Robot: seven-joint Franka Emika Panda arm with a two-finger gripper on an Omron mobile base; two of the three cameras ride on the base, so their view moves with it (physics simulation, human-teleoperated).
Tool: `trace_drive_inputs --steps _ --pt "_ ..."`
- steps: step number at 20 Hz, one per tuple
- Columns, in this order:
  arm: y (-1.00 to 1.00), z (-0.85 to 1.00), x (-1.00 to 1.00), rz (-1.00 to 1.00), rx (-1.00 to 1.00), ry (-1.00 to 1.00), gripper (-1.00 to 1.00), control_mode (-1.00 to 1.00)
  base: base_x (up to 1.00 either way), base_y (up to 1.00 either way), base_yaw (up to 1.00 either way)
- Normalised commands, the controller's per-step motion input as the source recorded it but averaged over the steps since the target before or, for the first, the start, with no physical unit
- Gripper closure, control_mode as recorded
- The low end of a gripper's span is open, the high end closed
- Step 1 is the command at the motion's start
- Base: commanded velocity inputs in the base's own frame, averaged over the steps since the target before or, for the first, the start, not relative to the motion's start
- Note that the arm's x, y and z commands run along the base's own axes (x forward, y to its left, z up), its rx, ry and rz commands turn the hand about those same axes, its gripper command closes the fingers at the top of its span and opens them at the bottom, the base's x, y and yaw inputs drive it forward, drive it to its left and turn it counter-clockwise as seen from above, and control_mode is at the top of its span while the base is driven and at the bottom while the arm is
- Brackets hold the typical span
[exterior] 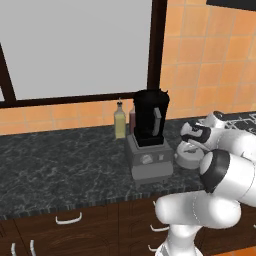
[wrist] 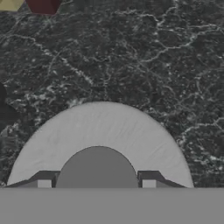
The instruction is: Close the lid blender by securely placing the lid on top.
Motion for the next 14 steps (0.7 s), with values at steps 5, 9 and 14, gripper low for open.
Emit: trace_drive_inputs --steps 5,9,14 --pt "0.0 1.0 -0.25 0.0 0.11 -0.03 1.0 -1.0 0.0 0.0 0.0" --pt "0.0 1.0 -0.15 -0.01 0.06 -0.01 1.0 -1.0 0.0 0.0 0.0" --pt "0.0 1.0 -0.12 -0.04 0.05 -0.02 1.0 -1.0 0.0 0.0 0.0"
